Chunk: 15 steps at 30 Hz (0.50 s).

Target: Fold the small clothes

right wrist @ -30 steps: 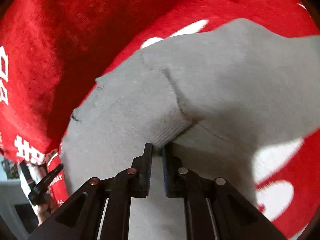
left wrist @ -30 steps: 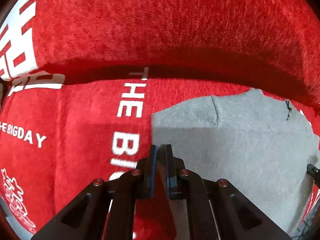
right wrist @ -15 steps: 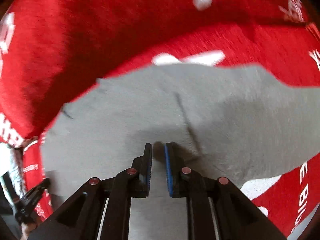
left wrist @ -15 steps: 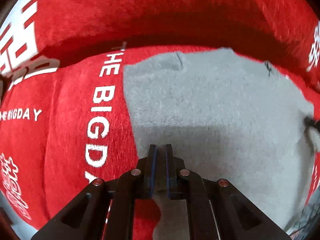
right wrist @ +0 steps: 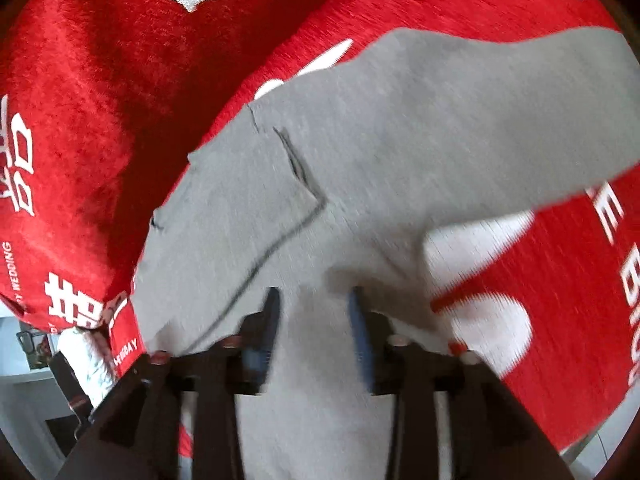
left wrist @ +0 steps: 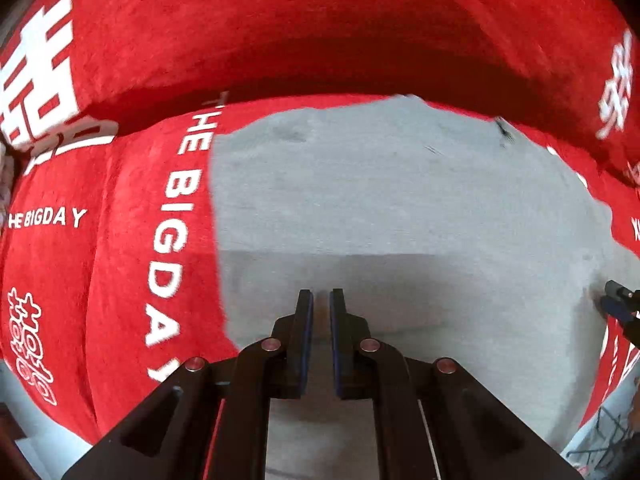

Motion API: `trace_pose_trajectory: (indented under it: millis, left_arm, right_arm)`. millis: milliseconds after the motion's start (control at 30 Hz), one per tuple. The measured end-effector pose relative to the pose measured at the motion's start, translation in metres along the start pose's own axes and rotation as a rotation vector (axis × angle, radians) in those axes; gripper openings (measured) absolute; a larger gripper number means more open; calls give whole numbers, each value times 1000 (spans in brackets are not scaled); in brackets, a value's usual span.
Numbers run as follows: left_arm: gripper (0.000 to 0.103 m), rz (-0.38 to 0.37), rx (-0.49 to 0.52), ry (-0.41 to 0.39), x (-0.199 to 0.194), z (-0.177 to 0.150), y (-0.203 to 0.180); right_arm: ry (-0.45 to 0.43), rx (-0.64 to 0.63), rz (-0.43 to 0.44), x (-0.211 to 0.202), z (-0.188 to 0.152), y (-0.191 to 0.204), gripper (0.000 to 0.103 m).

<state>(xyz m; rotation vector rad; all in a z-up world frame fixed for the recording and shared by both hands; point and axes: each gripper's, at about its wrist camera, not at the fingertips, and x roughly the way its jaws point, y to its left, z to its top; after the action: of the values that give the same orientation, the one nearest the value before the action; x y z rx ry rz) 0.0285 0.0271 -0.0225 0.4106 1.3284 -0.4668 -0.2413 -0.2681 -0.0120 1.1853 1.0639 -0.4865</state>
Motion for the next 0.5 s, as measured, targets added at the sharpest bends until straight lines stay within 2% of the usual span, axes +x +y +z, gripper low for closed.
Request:
trace_pose_trajectory:
  millis: [100, 133, 167, 200, 233, 300, 400, 500]
  left_arm:
    - [10, -10, 18, 3, -6, -4, -28]
    - [15, -18, 19, 3, -8, -5, -34]
    - [33, -22, 21, 4, -8, -5, -40]
    - [91, -14, 23, 6, -8, -5, -46]
    - [101, 22, 18, -6, -10, -6, -53]
    - [102, 46, 47, -39, -18, -8, -70]
    - [102, 35, 59, -22, -15, -7, -88]
    - [102, 63, 61, 9, -10, -2, -105]
  right_arm:
    - [20, -2, 9, -10, -10, -10, 47]
    - [23, -1, 10, -10, -13, -12, 52]
    - [24, 2, 13, -12, -15, -15, 56]
    - [24, 7, 18, -15, -17, -20, 58]
    - [23, 14, 21, -16, -18, -24, 59]
    - [23, 32, 31, -21, -19, -34, 59]
    - [11, 56, 29, -30, -18, -53, 61]
    - [-4, 81, 22, -36, -15, -69, 62]
